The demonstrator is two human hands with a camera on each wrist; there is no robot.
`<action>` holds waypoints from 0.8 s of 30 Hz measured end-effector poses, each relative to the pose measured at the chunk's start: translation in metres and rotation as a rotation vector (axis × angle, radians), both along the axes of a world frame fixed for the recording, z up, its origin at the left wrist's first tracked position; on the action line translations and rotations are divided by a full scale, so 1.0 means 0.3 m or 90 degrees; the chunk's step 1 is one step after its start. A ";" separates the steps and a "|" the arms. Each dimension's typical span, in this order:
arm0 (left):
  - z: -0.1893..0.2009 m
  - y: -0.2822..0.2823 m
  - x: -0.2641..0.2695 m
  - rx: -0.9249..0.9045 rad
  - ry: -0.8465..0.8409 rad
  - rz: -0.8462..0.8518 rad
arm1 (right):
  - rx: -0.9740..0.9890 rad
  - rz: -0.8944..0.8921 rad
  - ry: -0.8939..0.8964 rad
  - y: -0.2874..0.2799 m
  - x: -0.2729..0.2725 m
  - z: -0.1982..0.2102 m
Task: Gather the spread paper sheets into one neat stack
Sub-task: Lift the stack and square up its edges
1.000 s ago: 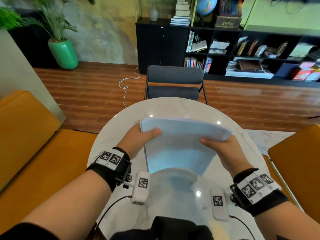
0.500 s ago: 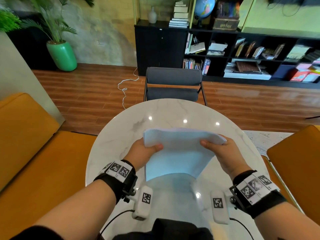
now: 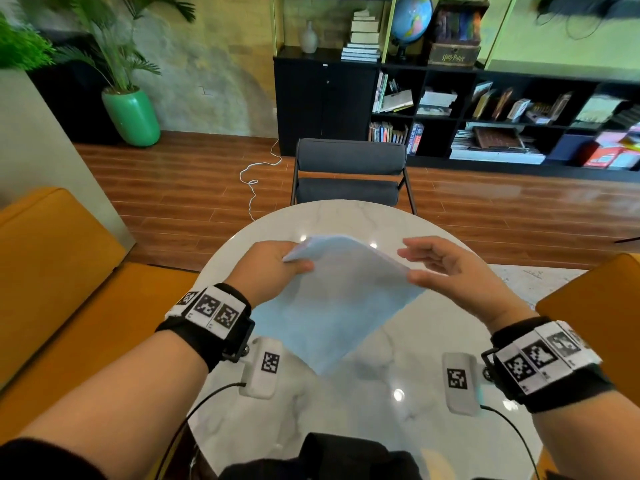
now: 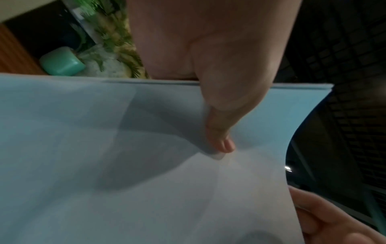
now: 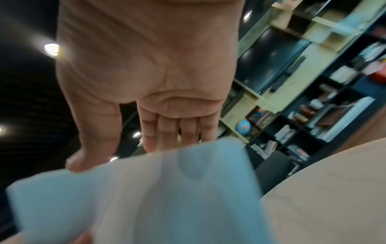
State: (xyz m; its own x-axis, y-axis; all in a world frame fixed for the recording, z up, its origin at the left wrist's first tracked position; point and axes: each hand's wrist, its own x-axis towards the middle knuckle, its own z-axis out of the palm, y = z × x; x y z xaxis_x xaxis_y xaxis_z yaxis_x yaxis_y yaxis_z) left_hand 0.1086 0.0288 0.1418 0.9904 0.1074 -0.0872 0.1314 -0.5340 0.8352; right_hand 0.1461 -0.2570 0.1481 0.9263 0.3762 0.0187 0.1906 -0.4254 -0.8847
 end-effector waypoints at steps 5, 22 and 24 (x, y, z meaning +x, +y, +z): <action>0.042 -0.070 0.003 0.132 0.011 -0.113 | -0.141 0.017 -0.031 0.134 -0.046 0.006; -0.201 0.080 -0.065 -0.624 0.219 -0.029 | 0.349 -0.187 0.262 -0.079 -0.018 -0.175; -0.188 0.062 -0.060 -0.576 0.220 -0.006 | 0.350 -0.194 0.278 -0.077 -0.019 -0.206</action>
